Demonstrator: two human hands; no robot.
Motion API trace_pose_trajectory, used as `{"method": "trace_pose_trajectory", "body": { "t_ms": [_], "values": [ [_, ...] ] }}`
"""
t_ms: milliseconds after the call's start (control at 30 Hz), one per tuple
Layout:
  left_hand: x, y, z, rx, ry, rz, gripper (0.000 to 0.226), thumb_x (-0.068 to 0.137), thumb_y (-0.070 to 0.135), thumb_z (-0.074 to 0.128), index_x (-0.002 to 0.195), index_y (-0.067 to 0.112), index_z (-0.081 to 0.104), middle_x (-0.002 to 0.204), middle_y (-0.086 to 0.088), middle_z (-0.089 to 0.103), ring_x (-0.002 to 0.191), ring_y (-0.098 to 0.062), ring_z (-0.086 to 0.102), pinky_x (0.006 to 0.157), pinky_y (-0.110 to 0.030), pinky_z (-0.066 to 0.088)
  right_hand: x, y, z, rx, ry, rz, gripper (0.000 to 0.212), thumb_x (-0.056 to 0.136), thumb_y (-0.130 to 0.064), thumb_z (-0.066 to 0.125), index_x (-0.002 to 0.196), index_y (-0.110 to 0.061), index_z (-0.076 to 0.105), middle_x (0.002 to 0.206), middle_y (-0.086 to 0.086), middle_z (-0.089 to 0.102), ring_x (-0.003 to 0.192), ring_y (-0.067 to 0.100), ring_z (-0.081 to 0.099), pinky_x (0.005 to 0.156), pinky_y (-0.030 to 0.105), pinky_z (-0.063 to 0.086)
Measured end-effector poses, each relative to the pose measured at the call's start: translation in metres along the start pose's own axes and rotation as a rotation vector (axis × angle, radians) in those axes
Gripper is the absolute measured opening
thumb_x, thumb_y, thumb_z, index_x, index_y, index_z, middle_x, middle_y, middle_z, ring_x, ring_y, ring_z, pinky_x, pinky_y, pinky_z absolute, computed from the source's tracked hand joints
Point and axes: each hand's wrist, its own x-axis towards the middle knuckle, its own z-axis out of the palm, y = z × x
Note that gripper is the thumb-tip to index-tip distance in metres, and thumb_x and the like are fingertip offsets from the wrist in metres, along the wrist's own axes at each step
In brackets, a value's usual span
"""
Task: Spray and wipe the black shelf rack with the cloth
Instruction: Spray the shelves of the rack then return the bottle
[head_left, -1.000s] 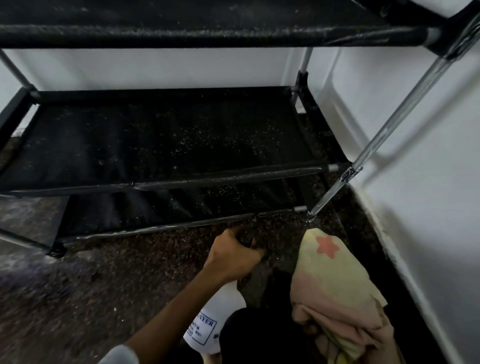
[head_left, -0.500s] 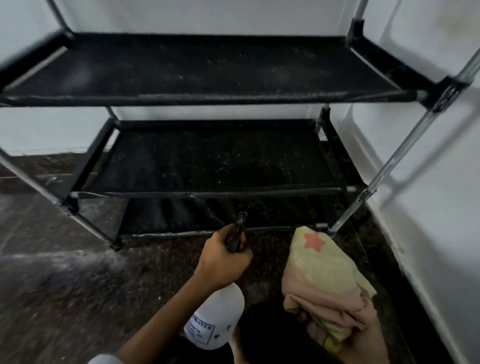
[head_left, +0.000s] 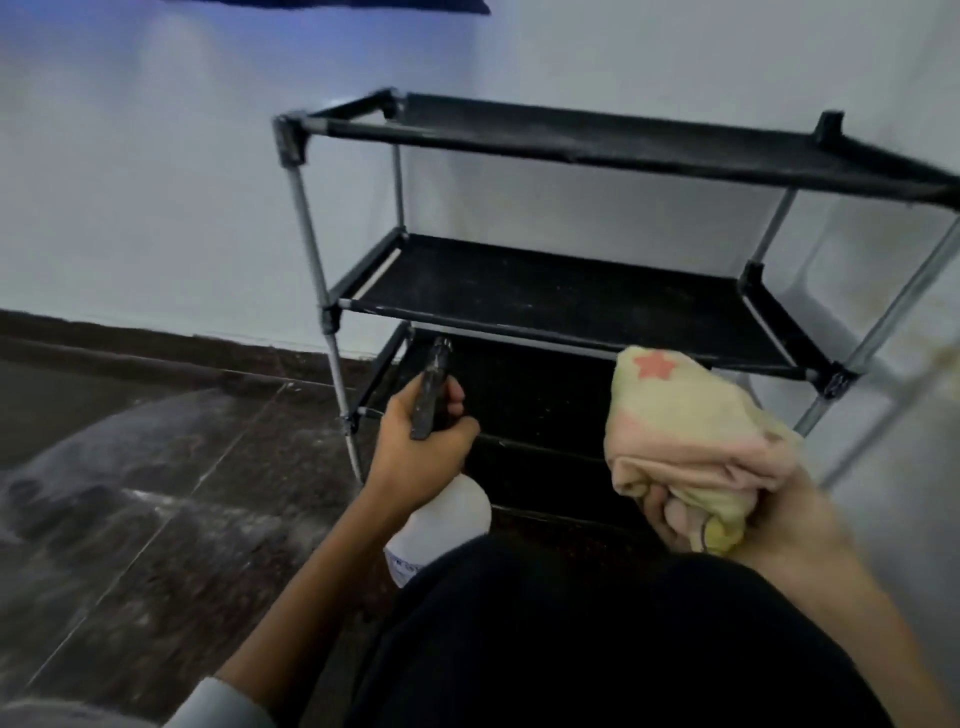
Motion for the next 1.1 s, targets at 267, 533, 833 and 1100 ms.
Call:
{"method": "trace_pose_trajectory", "body": {
  "t_ms": [267,533,833,1100],
  "values": [
    [-0.060,0.085,-0.086,-0.061,0.316,0.176,0.025,0.082,-0.010,0.059,0.079,0.014,0.051,0.058,0.005,0.050,0.037,-0.008,0.044,0.042,-0.019,0.042,-0.045,-0.002,0.130,-0.191,-0.170,0.150,0.047,0.077,-0.047,0.053,0.116,-0.022,0.063,0.126,0.004,0.062,0.093,0.027,0.063,0.060,0.033,0.056],
    [-0.148,0.121,-0.188,-0.011,0.705,0.224,0.025,0.083,-0.001,0.064,0.079,0.021,0.052,0.068,0.005,0.052,0.048,-0.015,0.048,0.045,-0.020,0.046,-0.068,0.096,0.225,-0.293,-0.373,0.420,0.049,0.088,-0.055,0.041,0.117,-0.022,0.062,0.105,0.007,0.066,0.077,0.027,0.064,0.053,0.031,0.056],
    [-0.242,0.078,-0.267,0.154,0.964,0.186,0.020,0.085,0.003,0.065,0.079,0.016,0.052,0.063,-0.012,0.051,0.043,-0.010,0.050,0.043,-0.018,0.045,-0.071,0.271,0.250,-0.348,-0.363,0.798,0.052,0.083,-0.058,0.043,0.101,-0.016,0.067,0.085,0.008,0.068,0.072,0.025,0.061,0.050,0.024,0.051],
    [-0.297,-0.019,-0.300,0.304,1.198,0.001,0.027,0.081,0.008,0.072,0.080,0.021,0.049,0.064,-0.002,0.051,0.051,-0.001,0.051,0.052,-0.013,0.043,-0.051,0.398,0.229,-0.412,-0.253,0.972,0.063,0.079,-0.068,0.047,0.105,-0.014,0.067,0.082,0.007,0.066,0.064,0.020,0.061,0.047,0.021,0.050]
  ]
}}
